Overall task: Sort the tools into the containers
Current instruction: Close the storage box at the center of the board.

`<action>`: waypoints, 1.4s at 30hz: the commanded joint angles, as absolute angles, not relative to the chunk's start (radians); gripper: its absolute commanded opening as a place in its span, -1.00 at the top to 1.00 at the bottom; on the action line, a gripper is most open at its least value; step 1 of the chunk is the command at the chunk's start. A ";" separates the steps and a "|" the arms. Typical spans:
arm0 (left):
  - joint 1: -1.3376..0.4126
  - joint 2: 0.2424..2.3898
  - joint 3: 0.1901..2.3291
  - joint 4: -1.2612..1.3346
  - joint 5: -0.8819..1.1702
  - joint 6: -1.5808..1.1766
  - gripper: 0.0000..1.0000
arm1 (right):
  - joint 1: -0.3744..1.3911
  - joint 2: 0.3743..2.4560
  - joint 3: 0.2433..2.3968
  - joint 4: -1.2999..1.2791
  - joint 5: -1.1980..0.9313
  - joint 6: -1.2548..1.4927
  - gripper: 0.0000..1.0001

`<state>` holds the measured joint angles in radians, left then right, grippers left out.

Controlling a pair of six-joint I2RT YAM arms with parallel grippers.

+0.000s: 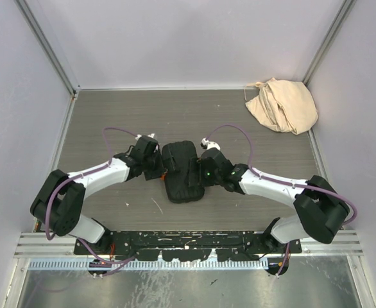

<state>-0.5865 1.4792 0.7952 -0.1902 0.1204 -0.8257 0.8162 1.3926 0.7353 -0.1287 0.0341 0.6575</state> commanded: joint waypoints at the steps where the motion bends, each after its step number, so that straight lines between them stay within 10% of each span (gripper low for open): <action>1: -0.584 1.506 0.775 -0.153 0.112 -0.828 -0.79 | 0.819 1.399 0.739 -0.080 0.019 0.652 -0.70; 25: -0.584 1.548 0.652 0.077 0.188 -0.850 -0.76 | 0.818 1.427 0.747 -0.065 -0.020 0.646 -0.69; 42: -0.583 1.092 0.939 -0.491 -0.176 -0.577 -1.00 | 0.818 1.214 0.836 -0.175 0.317 0.581 -0.75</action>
<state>-0.5823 1.2098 0.8558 -0.3553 -0.0330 -0.6693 0.8154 1.3357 0.7723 -0.1852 0.1490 0.6205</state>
